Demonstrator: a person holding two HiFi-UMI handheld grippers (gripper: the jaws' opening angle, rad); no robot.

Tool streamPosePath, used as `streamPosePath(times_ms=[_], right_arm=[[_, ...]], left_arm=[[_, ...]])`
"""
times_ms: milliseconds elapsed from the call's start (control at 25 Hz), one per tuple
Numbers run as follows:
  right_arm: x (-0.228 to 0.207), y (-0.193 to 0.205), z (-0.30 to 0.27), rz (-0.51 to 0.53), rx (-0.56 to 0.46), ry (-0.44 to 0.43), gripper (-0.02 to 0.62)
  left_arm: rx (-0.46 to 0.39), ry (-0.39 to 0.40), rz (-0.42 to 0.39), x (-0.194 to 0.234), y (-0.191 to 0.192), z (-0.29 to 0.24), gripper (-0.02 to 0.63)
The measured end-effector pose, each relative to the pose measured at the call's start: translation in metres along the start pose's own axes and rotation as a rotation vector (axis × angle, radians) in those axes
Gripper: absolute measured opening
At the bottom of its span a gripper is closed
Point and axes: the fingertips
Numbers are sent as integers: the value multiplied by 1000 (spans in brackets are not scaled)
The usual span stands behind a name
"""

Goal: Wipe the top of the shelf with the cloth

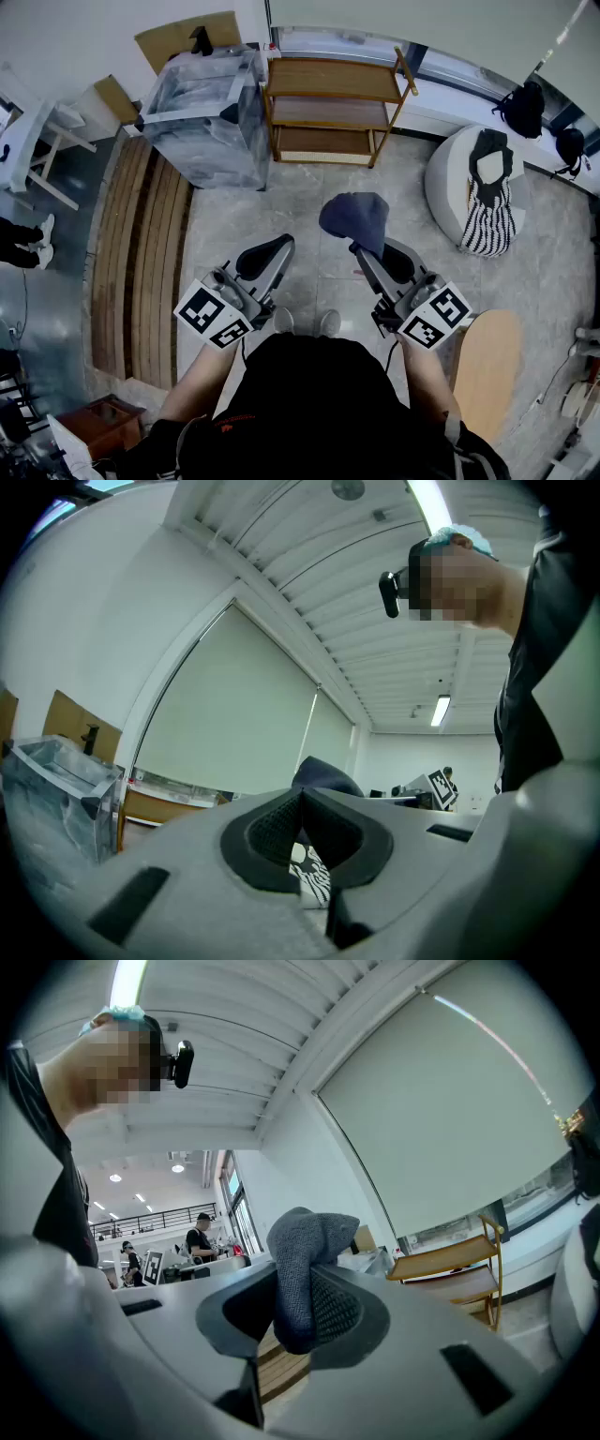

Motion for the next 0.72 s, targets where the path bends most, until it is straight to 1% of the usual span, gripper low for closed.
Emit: streamPosePath(times_ms=[200, 440, 720], right_arm=[[-9, -9, 7, 0, -1, -9, 80], [-22, -10, 24, -10, -8, -9, 83], [-44, -9, 45, -19, 2, -30, 84]], left_arm=[[1, -6, 1, -6, -1, -13, 20], [4, -16, 3, -16, 9, -28, 20], [4, -40, 1, -31, 22, -49, 20]])
Point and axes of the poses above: the fingertips, and each gripper's own axes: z backward along the fingers, x to its left, y out of its underside, and after that the axes turned 1 degree about z, right-handed
